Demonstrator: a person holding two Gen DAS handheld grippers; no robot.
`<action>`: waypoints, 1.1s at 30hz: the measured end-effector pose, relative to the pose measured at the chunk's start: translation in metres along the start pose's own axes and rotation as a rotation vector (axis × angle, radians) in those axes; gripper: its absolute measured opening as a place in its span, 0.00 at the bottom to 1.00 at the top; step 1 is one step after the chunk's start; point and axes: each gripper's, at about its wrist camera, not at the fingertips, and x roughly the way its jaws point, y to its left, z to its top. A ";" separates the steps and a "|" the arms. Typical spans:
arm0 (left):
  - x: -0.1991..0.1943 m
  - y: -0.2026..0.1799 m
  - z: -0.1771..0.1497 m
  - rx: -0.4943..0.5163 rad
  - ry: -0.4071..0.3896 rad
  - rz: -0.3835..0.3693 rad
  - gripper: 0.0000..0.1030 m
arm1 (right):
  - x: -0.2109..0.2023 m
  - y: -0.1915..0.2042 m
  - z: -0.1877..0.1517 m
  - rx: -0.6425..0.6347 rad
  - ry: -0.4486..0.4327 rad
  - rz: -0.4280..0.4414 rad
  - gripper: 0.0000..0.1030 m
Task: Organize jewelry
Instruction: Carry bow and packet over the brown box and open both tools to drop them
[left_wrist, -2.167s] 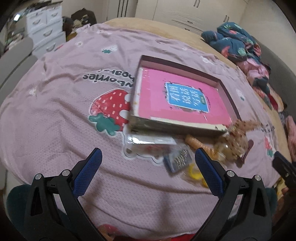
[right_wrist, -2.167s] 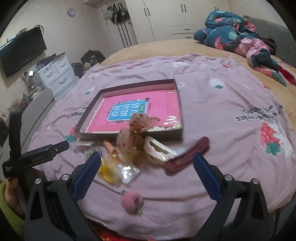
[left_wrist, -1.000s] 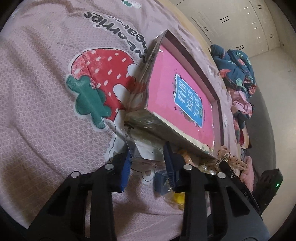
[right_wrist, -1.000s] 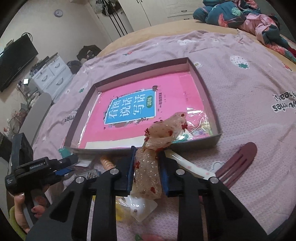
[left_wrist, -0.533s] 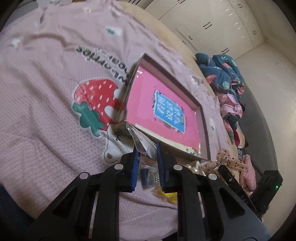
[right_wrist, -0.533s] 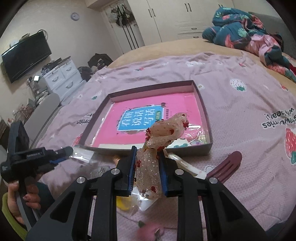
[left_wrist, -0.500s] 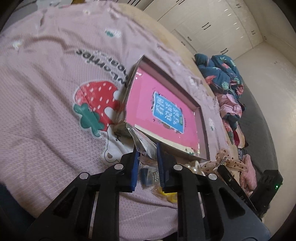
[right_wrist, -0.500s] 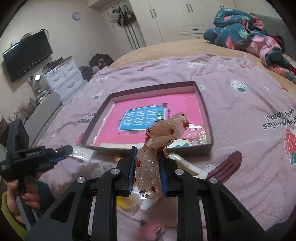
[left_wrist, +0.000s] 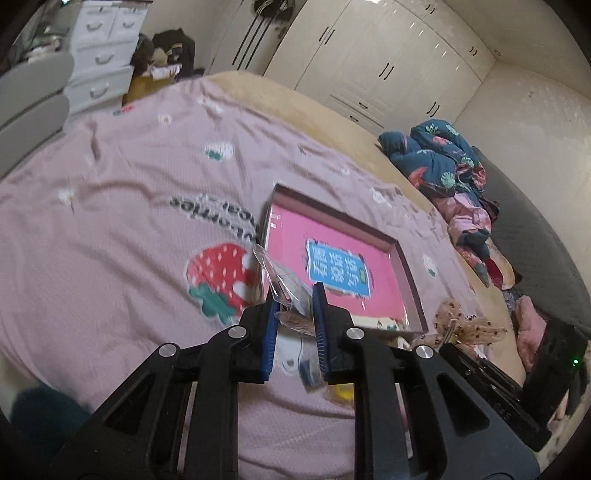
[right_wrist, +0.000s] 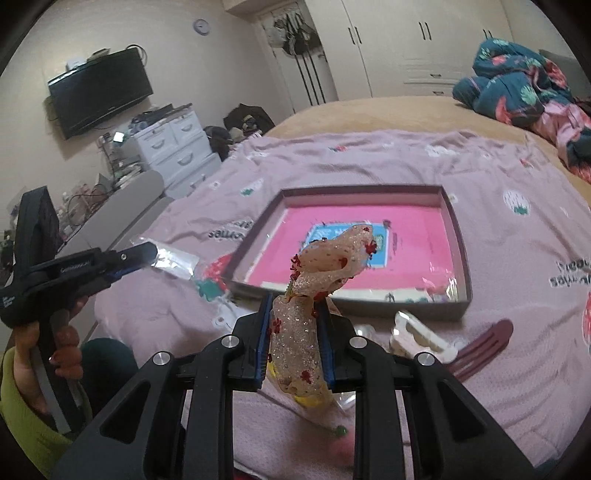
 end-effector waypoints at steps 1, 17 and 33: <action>0.000 -0.002 0.006 0.005 -0.005 0.003 0.10 | -0.001 0.001 0.004 -0.006 -0.009 0.001 0.21; 0.029 -0.043 0.065 0.089 -0.067 -0.017 0.10 | 0.007 -0.049 0.072 0.076 -0.048 -0.027 0.21; 0.111 -0.066 0.047 0.164 0.032 -0.040 0.10 | 0.053 -0.106 0.081 0.148 0.055 -0.110 0.22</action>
